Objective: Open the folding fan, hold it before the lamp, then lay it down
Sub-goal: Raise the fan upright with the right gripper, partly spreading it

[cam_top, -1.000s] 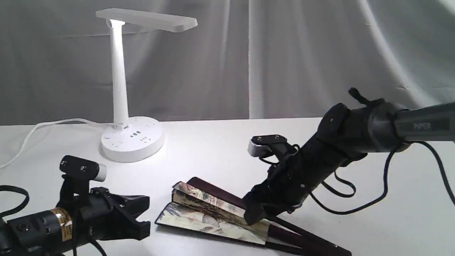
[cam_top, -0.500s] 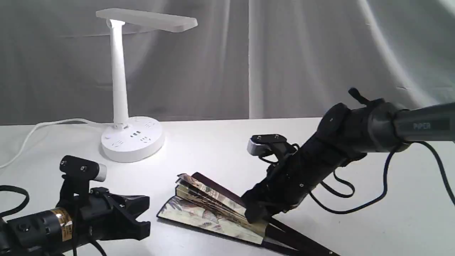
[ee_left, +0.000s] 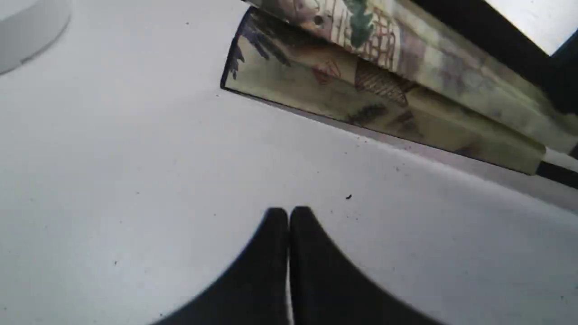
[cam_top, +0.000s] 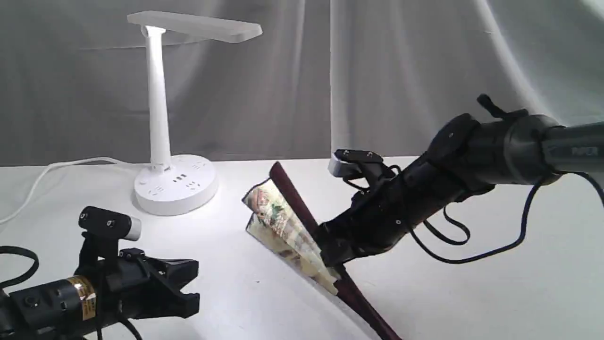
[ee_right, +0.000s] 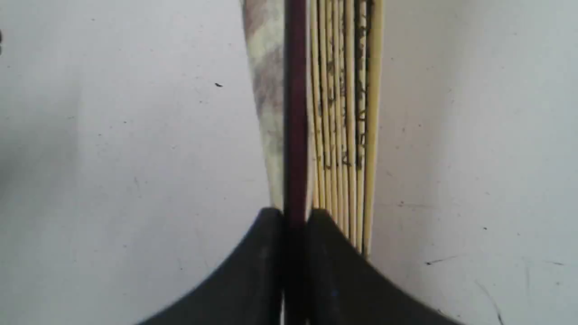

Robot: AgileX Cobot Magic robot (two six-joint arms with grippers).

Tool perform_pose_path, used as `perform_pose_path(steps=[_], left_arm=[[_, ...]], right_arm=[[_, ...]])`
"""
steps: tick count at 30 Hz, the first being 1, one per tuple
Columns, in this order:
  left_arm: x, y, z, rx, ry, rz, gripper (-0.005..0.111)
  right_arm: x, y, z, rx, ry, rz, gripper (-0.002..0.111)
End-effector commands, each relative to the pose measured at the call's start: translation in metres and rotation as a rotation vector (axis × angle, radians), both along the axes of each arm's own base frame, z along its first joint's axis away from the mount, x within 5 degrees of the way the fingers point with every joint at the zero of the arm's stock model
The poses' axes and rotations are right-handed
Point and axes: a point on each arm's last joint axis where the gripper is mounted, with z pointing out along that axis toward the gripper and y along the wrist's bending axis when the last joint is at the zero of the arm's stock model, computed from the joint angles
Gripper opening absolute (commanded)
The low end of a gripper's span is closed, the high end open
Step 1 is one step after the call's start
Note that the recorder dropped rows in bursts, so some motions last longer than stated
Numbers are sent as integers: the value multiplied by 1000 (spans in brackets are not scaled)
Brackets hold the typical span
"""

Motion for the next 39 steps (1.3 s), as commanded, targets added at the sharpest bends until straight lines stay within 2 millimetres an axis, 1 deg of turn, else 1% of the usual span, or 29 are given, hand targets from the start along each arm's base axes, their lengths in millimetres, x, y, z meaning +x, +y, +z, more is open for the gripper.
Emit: perform_pose_path(steps=[1,9,11,15,18,21,23,27,30,32,35,37,39], left_arm=[[2,1,1,-34,4,52,0],[3,1,1,-189,110,164,0],[3,2,0,-225,145,194,0],[1,2,-1,-375,278,290,0],[2,1,0,-414,351,244,0],[5,4,3,-448,429,189,0],[7,11,7,-472,470,144,0],[9,28,13,-530,475,93,0],[11,41,14,-541,464,110,0],[11,46,14,-537,462,121,0],[10,46,13,-530,471,109,0],[7,43,14,-522,480,63,0],[5,42,14,-535,504,43,0]], right_arm=[[-5,3,16,40,1,18,0],[-6,7,21,88,-3,27,0],[-9,10,24,140,10,60,0],[-19,19,38,326,63,168,0],[-23,23,44,403,76,209,0],[-21,22,43,392,57,203,0],[-19,22,41,369,37,187,0],[-13,15,31,245,-13,170,0],[-5,8,21,142,-17,46,0],[0,5,11,122,13,-30,0],[7,0,-15,174,107,-115,0],[12,-8,-33,245,190,-179,0],[16,-16,-41,348,243,-198,0]])
